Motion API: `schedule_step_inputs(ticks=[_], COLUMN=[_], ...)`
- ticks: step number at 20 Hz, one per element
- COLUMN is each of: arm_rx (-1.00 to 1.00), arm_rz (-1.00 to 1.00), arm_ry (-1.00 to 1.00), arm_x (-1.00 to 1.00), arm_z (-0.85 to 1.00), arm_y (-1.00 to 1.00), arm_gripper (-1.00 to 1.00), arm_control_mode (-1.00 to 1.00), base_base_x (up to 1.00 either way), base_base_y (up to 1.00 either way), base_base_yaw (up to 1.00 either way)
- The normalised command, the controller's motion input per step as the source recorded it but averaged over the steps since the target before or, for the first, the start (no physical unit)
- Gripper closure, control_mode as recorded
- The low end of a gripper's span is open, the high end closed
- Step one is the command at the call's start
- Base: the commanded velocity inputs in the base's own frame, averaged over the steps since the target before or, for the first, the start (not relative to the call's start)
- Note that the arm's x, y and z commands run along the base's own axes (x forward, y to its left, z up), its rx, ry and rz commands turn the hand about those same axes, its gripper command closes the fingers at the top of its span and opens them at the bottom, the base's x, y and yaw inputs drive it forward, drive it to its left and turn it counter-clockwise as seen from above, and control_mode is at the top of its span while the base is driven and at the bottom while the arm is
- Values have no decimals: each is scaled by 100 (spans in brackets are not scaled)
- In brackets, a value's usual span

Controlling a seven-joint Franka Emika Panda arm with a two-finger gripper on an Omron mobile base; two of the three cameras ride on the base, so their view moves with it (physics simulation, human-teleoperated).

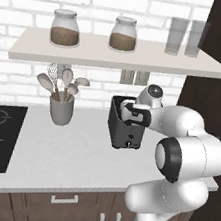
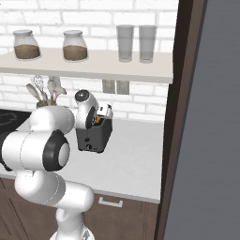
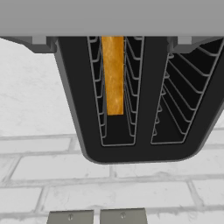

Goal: Start the toaster. Once the lever pops up, take the bread to the plate on the dining counter.

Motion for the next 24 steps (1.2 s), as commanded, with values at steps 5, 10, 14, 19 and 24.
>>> schedule_step_inputs(ticks=[5, 10, 14, 19, 24], arm_rx=[0, 0, 0, 0, 0], arm_rz=[0, 0, 0, 0, 0], arm_ry=[0, 0, 0, 0, 0], arm_x=[0, 0, 0, 0, 0], arm_z=[0, 0, 0, 0, 0], arm_y=[0, 0, 0, 0, 0], arm_gripper=[-100, -100, -100, -100, -100], arm_control_mode=[-100, -100, -100, -100, -100], base_base_x=[0, 0, 0, 0, 0], base_base_y=[0, 0, 0, 0, 0], base_base_yaw=[0, 0, 0, 0, 0])
